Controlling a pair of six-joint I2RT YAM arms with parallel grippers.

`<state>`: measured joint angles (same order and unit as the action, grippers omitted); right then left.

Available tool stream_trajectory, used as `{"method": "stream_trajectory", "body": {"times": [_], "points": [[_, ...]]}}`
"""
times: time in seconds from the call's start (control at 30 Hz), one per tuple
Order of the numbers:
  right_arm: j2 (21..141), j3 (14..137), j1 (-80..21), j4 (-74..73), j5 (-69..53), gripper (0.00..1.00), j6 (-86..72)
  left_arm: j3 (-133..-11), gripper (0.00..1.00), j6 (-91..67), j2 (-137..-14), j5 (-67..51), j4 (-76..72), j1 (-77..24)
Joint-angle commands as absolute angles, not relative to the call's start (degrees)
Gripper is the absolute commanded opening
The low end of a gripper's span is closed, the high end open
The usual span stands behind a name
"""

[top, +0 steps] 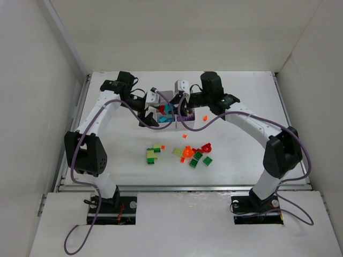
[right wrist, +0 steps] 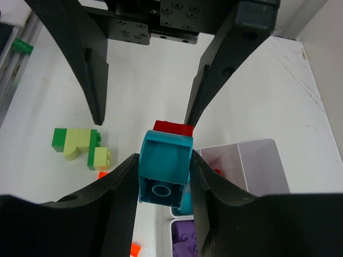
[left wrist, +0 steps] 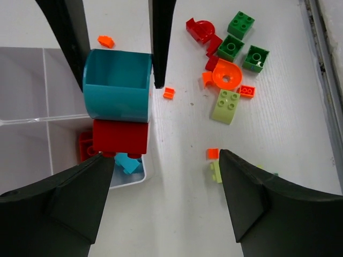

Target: Sort the legos into containers by color

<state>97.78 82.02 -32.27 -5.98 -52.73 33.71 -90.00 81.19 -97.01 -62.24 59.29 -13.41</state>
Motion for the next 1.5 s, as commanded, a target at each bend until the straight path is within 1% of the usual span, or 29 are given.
{"method": "stream_trajectory", "body": {"times": [0.0,0.03,0.07,0.23,0.27,0.4,0.43,0.53,0.57,0.63,0.67,0.73,0.8,0.83,0.87,0.97,1.0,1.03,1.1,1.13,1.3,1.33,1.37,1.4,1.43,1.47], "points": [[98.3,84.3,-33.7,-4.1,-53.3,0.0,35.2,-90.0,0.75,78.8,-92.7,-64.9,55.0,-13.9],[98.9,84.3,-33.7,-4.1,-53.3,0.0,35.2,-89.5,0.71,77.0,-92.7,-64.3,54.3,-13.9],[98.9,84.8,-33.7,-4.1,-53.3,0.0,35.2,-89.5,0.69,75.6,-92.7,-63.6,52.4,-13.9],[99.5,85.4,-34.9,-4.1,-53.3,0.0,35.2,-87.8,0.68,67.6,-92.2,-59.8,45.3,-14.9],[99.5,85.4,-34.9,-4.1,-53.3,0.0,35.2,-87.8,0.67,67.1,-92.2,-59.2,44.6,-14.9],[100.0,85.4,-35.4,-4.1,-53.8,0.0,35.2,-87.3,0.67,66.4,-92.2,-58.5,42.7,-14.9],[100.0,85.4,-35.4,-4.1,-53.8,0.0,35.2,-87.3,0.69,65.3,-92.2,-57.8,42.1,-14.9],[100.0,85.4,-35.4,-4.1,-53.8,0.0,35.2,-87.3,0.69,63.0,-92.2,-57.2,40.7,-14.9],[100.0,85.4,-35.4,-4.1,-53.8,0.0,35.2,-87.3,0.59,63.0,-91.7,-57.2,40.7,-14.9],[100.0,85.4,-35.4,-4.1,-53.8,0.0,35.2,-87.3,0.44,64.9,-91.7,-57.2,42.7,-14.9],[100.0,85.4,-35.4,-4.1,-53.3,0.0,35.2,-87.3,0.38,66.3,-91.7,-57.2,43.7,-14.9],[100.0,85.4,-35.4,-4.1,-52.6,0.0,35.2,-87.3,0.32,69.4,-91.7,-57.2,45.5,-14.9],[99.5,85.4,-35.4,-4.1,-51.8,0.0,35.2,-86.8,0.32,70.0,-91.7,-57.2,47.4,-14.9],[99.5,85.4,-35.4,-4.1,-51.8,0.0,35.2,-86.7,0.36,70.8,-91.7,-57.2,47.4,-14.9],[99.5,85.4,-35.4,-4.1,-51.8,0.0,35.8,-86.7,0.45,71.6,-91.1,-57.2,49.1,-14.9],[99.5,85.4,-35.4,-4.1,-51.8,0.0,35.8,-86.7,0.57,76.5,-91.1,-57.7,51.7,-14.9],[99.5,85.4,-35.4,-4.1,-51.8,0.0,35.8,-86.7,0.64,78.0,-91.1,-57.7,53.8,-14.9],[99.5,85.4,-35.4,-4.1,-51.8,0.0,35.8,-86.7,0.66,81.2,-91.1,-58.3,54.7,-14.9],[99.0,85.4,-35.4,-4.1,-51.8,0.0,36.3,-86.2,0.66,83.4,-91.1,-58.3,56.0,-14.9],[99.0,85.4,-35.4,-4.1,-51.8,0.0,36.3,-86.2,0.63,83.4,-91.1,-58.3,56.0,-14.9],[99.0,85.4,-35.4,-4.1,-52.3,0.0,36.3,-87.4,0.42,83.4,-91.7,-59.4,56.0,-14.9],[99.0,85.4,-35.4,-4.1,-52.3,0.0,36.3,-87.4,0.4,82.7,-91.7,-60.1,55.5,-14.9],[99.0,85.4,-35.4,-4.1,-52.8,0.0,36.3,-87.4,0.35,82.0,-91.7,-60.1,55.5,-14.9],[99.0,85.4,-35.4,-4.1,-52.8,0.0,36.3,-87.4,0.3,82.0,-91.7,-60.1,54.8,-14.9],[99.0,85.4,-35.4,-4.1,-52.8,0.0,36.3,-87.4,0.17,80.5,-92.2,-60.7,54.8,-14.9],[99.0,85.4,-35.4,-4.1,-52.8,0.0,36.3,-87.4,0.08,80.5,-92.2,-60.7,54.2,-14.9]]}}
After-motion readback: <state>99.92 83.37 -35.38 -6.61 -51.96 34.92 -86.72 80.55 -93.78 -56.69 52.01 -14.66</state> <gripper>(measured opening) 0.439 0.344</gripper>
